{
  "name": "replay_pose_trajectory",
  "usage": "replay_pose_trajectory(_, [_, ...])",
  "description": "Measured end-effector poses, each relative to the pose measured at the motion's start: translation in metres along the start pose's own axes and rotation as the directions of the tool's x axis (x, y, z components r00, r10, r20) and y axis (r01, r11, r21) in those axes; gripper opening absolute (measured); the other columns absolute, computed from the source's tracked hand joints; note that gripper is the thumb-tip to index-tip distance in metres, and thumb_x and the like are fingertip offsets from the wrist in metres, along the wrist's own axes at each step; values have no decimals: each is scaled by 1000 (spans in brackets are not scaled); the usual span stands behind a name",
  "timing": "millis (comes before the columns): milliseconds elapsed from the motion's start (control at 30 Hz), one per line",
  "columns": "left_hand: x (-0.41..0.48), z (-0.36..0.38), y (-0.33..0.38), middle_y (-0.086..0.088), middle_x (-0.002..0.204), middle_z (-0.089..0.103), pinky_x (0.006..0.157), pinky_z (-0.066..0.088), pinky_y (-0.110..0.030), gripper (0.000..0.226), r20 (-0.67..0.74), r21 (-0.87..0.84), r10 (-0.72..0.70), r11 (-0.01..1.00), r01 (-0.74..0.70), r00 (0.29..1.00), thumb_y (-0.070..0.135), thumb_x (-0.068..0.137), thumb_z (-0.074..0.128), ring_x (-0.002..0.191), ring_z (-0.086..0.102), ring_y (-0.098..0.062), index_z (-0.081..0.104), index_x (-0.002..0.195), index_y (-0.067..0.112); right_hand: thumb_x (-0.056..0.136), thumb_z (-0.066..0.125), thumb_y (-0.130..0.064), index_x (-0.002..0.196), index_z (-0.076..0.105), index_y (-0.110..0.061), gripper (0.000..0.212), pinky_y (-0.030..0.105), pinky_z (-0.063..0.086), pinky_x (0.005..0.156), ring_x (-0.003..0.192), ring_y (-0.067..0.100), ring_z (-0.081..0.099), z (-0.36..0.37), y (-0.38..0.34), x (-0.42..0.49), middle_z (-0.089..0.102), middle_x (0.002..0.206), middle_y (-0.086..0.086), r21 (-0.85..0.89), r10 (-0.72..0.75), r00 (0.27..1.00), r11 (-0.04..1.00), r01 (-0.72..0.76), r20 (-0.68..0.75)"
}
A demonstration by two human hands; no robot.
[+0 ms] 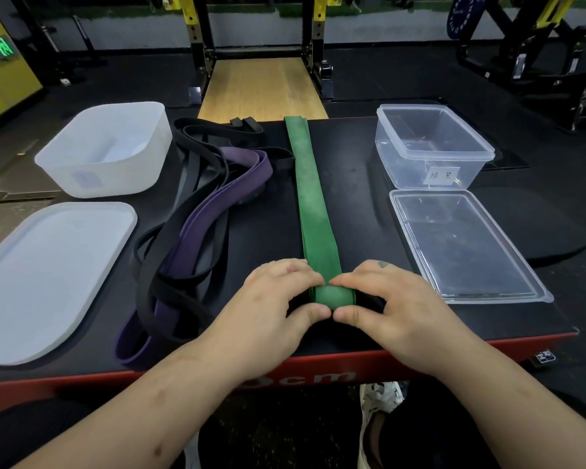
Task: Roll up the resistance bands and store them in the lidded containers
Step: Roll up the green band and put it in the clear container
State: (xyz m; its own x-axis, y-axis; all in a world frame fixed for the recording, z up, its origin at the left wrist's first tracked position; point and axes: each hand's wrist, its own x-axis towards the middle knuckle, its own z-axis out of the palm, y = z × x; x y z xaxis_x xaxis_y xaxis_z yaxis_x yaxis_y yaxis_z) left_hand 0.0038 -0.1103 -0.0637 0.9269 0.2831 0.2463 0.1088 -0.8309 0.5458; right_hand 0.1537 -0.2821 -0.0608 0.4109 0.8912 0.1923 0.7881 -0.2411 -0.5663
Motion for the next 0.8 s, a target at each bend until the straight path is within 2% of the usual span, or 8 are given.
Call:
replay_pose_trajectory(100, [-4, 3, 1, 27, 132, 47, 114, 32, -21, 45, 8, 13, -18, 1000, 18, 1000, 56, 90, 61, 134, 41, 1, 58, 129, 36, 86, 60, -64, 124, 72, -37, 48, 10, 35, 99, 115, -1, 51, 2, 5, 1, 52, 113, -25, -18, -2, 1000, 1000, 1, -5])
replay_pose_trajectory(167, [-4, 2, 3, 28, 132, 45, 112, 31, -18, 48, 29, 20, -11, 1000, 10, 1000, 56, 87, 65, 132, 41, 1, 56, 130, 37, 86, 58, -65, 126, 71, -36, 51, 12, 34, 100, 116, -1, 49, 2, 6, 3, 48, 114, -26, -13, 7, 1000, 1000, -7, 10])
replay_pose_trajectory(300, [-1, 2, 4, 22, 129, 54, 112, 22, -8, 42, 9, 24, -9, 1000, 9, 1000, 44, 89, 72, 133, 40, 2, 65, 128, 30, 90, 70, -53, 130, 66, -37, 43, 8, 33, 100, 119, -4, 49, 2, 5, 1, 49, 117, -27, 29, 21, 1000, 999, -22, 22])
replay_pose_trajectory(400, [0, 2, 4, 19, 134, 53, 109, 17, -2, 45, -3, 26, -36, 999, 36, 999, 48, 93, 66, 135, 38, 2, 63, 133, 29, 85, 79, -45, 127, 63, -39, 46, 6, 35, 99, 119, -6, 51, 0, 6, -2, 54, 119, -28, 64, 44, 999, 997, -43, -15])
replay_pose_trajectory(533, [-3, 3, 5, 25, 142, 44, 114, 26, -13, 53, 9, 39, -38, 999, 38, 999, 52, 92, 63, 136, 35, 6, 52, 141, 38, 88, 75, -47, 125, 70, -35, 39, 4, 31, 100, 119, -9, 51, 1, 8, 6, 55, 118, -32, 40, 54, 997, 998, -51, -52])
replay_pose_trajectory(667, [0, 2, 5, 21, 135, 51, 105, 16, 3, 46, -26, 31, -64, 997, 65, 998, 41, 92, 70, 132, 39, 4, 61, 136, 32, 91, 72, -46, 130, 64, -37, 40, 11, 38, 101, 119, -9, 51, 4, 6, 5, 54, 119, -32, 31, 42, 998, 999, -41, -47])
replay_pose_trajectory(733, [2, 1, 6, 20, 134, 52, 102, 11, 6, 46, -38, 33, -69, 997, 71, 997, 41, 93, 69, 131, 38, 4, 61, 137, 30, 87, 78, -43, 131, 61, -40, 47, 9, 38, 100, 119, -8, 53, 4, 4, 2, 55, 121, -32, 74, 55, 997, 996, -50, -58])
replay_pose_trajectory(800, [2, 1, 6, 16, 137, 54, 103, 9, 5, 47, -43, 47, -52, 997, 54, 998, 42, 93, 67, 131, 37, 3, 60, 138, 28, 85, 80, -41, 126, 65, -41, 43, 9, 38, 101, 120, -8, 53, 4, 6, 5, 57, 119, -33, 85, 56, 995, 995, -49, -86])
